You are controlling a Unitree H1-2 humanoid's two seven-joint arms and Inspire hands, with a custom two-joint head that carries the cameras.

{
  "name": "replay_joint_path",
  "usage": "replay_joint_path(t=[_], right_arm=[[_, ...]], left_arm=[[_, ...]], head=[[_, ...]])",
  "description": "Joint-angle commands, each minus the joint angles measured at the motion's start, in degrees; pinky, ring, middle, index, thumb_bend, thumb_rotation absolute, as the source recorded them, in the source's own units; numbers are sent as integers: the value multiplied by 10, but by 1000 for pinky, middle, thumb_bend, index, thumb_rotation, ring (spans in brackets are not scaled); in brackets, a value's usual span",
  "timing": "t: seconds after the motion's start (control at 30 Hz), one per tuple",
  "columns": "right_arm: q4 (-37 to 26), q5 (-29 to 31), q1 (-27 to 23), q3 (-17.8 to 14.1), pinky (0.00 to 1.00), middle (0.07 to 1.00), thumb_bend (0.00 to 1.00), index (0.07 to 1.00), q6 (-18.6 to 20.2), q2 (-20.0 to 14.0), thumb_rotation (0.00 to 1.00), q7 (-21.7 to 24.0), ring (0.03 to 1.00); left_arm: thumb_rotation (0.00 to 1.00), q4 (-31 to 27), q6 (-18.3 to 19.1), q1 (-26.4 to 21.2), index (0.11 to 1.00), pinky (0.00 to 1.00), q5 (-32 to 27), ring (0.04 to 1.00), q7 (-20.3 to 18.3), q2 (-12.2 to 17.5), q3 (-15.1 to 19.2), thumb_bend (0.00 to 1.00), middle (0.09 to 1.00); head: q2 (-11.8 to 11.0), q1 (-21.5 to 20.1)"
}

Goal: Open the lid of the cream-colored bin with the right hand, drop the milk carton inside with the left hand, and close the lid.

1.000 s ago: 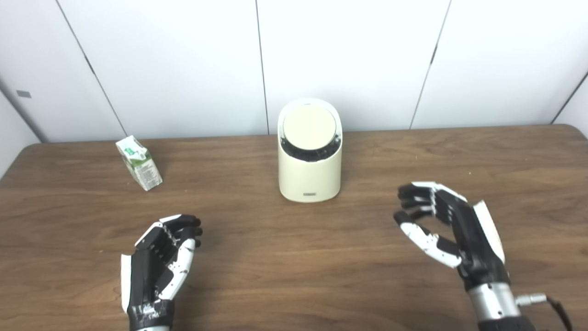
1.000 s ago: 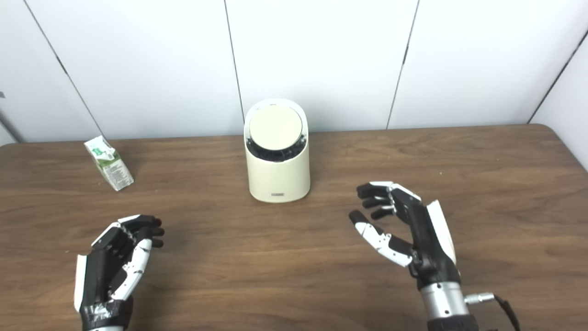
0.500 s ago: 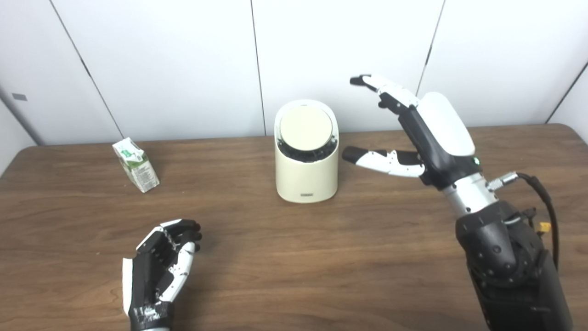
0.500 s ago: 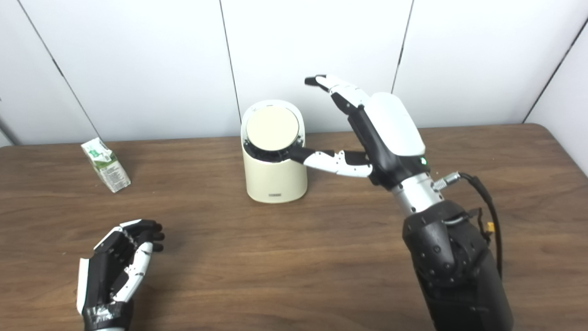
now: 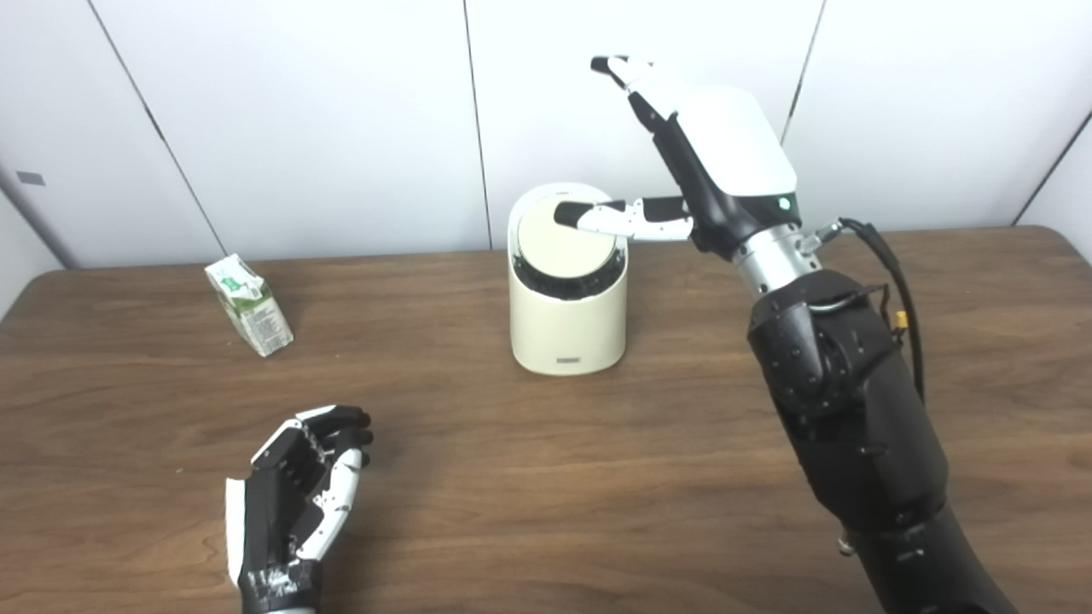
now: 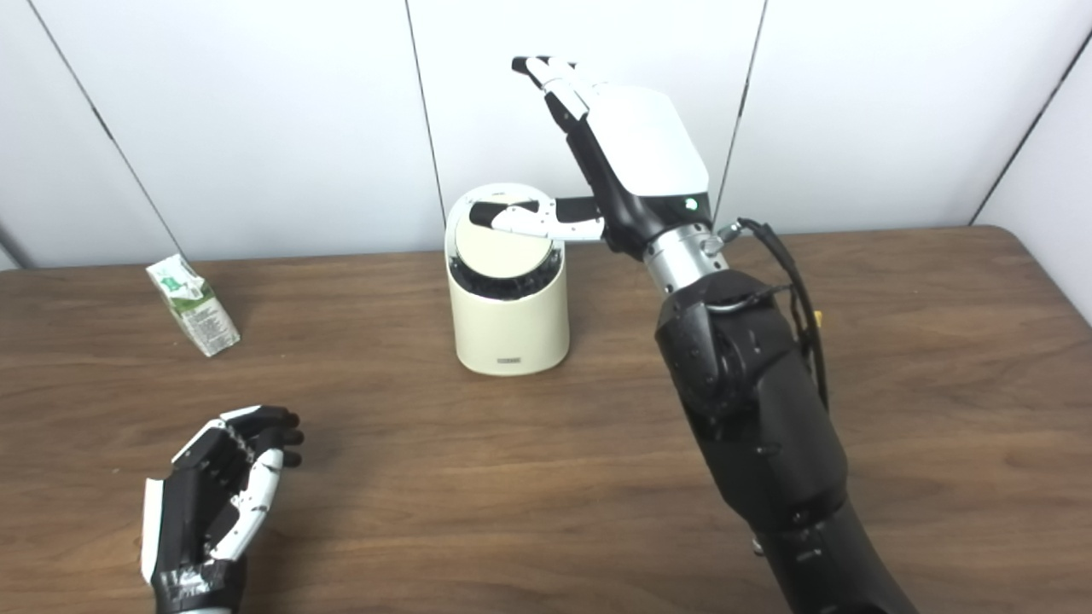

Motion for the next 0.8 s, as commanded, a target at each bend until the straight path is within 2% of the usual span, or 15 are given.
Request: replay_joint_path(t=[0.0, 0.2, 0.4, 0.77], right_arm=[[7, -25, -36, 3, 978, 998, 660, 991, -9, 2, 781, -33, 998], [60, -47, -48, 13, 1000, 1000, 660, 1000, 5, 16, 742, -47, 1000], [121, -53, -63, 19, 1000, 1000, 667, 1000, 1, 17, 716, -75, 1000], [173, -60, -75, 35, 1000, 1000, 701, 1000, 12, 4, 759, -86, 1000]], left_arm=[[244, -7, -21, 3, 609, 502, -5, 582, -1, -11, -1, 295, 613], [266, -8, -19, 4, 609, 503, -2, 585, -1, -12, -2, 297, 615], [262, -7, -17, 3, 608, 509, -3, 586, -1, -13, -2, 301, 614], [250, -9, -19, 5, 608, 504, -3, 584, -2, -13, -2, 294, 613]], head=[[0, -1], [-2, -2], [-2, -2], [-1, -1]])
